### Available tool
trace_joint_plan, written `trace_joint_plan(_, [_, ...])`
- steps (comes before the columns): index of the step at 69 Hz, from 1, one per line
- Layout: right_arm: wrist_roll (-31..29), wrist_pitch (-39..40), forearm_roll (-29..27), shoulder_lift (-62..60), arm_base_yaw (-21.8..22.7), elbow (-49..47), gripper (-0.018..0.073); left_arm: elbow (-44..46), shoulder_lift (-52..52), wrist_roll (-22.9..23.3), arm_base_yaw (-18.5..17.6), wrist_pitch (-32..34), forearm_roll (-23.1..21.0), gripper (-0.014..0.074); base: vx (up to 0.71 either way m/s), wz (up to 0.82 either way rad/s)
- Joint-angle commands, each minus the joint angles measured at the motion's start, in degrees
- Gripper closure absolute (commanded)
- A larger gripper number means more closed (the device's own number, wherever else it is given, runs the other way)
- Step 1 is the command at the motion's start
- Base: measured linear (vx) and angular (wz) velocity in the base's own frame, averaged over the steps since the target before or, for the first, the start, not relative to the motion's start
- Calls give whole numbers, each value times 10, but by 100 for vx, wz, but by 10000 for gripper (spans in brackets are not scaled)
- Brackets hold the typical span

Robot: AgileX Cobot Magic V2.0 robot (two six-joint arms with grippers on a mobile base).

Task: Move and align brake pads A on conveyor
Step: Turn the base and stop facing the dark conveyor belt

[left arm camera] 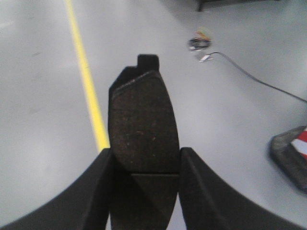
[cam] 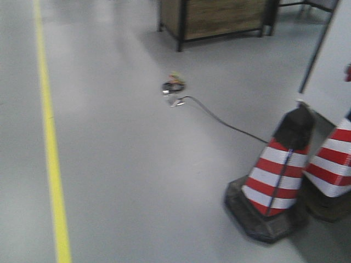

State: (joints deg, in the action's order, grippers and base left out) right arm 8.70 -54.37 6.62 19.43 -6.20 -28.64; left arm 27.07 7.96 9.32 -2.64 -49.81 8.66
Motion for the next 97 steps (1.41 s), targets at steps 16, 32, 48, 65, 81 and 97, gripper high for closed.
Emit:
trace_joint_plan(16, [-1, 42, 10, 3, 4, -16, 564, 15, 7, 1, -1, 53, 2, 603, 42, -87])
trace_joint_plan(32, [-1, 43, 10, 3, 4, -16, 564, 15, 7, 1, -1, 53, 2, 603, 41, -80])
trace_joint_plan(48, [-1, 43, 10, 3, 4, -16, 564, 15, 7, 1, -1, 53, 2, 603, 36, -74])
trace_joint_plan(65, [-1, 43, 10, 3, 4, -16, 564, 15, 7, 1, -1, 53, 2, 603, 29, -82])
trace_joint_plan(81, [-1, 43, 10, 3, 4, -16, 564, 15, 7, 1, -1, 53, 2, 603, 23, -80])
trace_joint_plan(97, [-1, 43, 10, 3, 4, -16, 564, 15, 7, 1, -1, 53, 2, 603, 18, -66])
